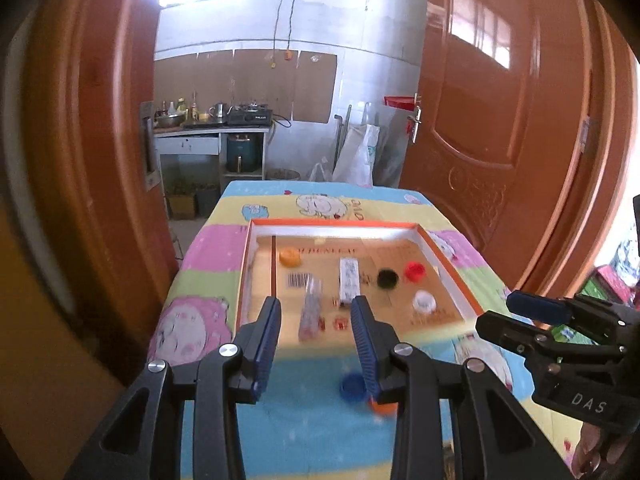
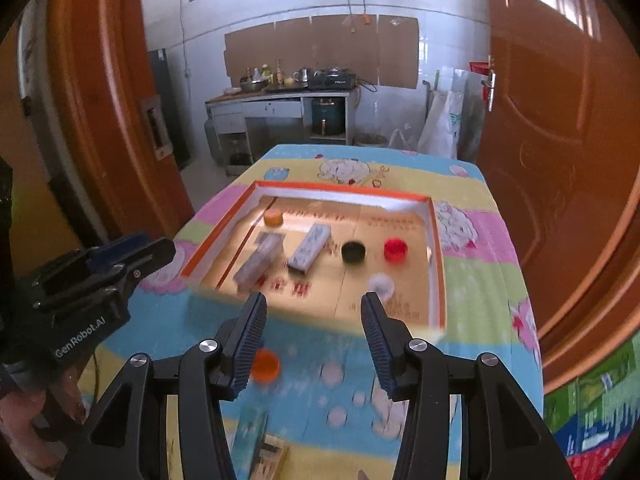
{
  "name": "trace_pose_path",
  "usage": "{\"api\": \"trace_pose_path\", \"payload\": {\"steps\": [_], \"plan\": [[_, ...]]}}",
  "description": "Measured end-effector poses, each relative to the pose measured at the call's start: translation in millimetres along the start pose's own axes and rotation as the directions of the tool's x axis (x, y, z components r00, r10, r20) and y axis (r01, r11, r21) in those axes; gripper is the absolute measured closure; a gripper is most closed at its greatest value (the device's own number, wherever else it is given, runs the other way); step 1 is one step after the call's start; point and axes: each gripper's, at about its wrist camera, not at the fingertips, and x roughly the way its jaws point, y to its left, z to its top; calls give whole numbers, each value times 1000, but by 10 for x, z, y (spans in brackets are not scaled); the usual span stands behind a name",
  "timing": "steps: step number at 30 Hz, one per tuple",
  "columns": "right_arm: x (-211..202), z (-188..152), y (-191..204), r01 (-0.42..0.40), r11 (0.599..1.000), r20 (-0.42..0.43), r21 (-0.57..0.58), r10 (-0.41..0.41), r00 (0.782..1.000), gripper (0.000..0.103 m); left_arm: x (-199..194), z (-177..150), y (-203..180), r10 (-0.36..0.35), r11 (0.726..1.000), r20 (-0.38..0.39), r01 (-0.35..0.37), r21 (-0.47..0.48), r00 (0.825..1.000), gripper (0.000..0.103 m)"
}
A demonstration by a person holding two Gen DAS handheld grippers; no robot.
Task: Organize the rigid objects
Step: 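Move both open tools back from the tray toward the gold box and teal tube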
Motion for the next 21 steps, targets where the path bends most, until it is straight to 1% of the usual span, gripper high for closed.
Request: {"api": "trace_pose_path", "payload": {"steps": [3, 7, 11, 14, 17, 21], "plan": [[-119, -291, 51, -32, 999, -23, 18, 32, 999, 52, -147, -192, -3, -7, 1000, -8, 7, 4, 1000, 67], [-187, -615, 70, -7, 999, -34, 47, 8, 999, 52, -319, -461, -20, -20, 1000, -15, 20, -2, 1000, 67], [-138, -986, 148, 15, 998, -57, 60, -11, 998, 52, -483, -674, -22, -29, 999, 2, 29, -22, 1000, 67], [-71, -1218, 245, 2, 999, -77, 54, 2, 997, 52, -585, -779, -30, -37, 999, 10, 37, -23, 999, 67], [8, -1310, 272, -36, 997, -99, 73, 43, 994, 52, -642, -851, -45, -50, 999, 8, 51, -19, 999, 67], [84, -1329, 277, -14, 997, -107, 81, 22, 994, 52, -667, -899, -27, -51, 998, 0, 51, -24, 999, 66]]}}
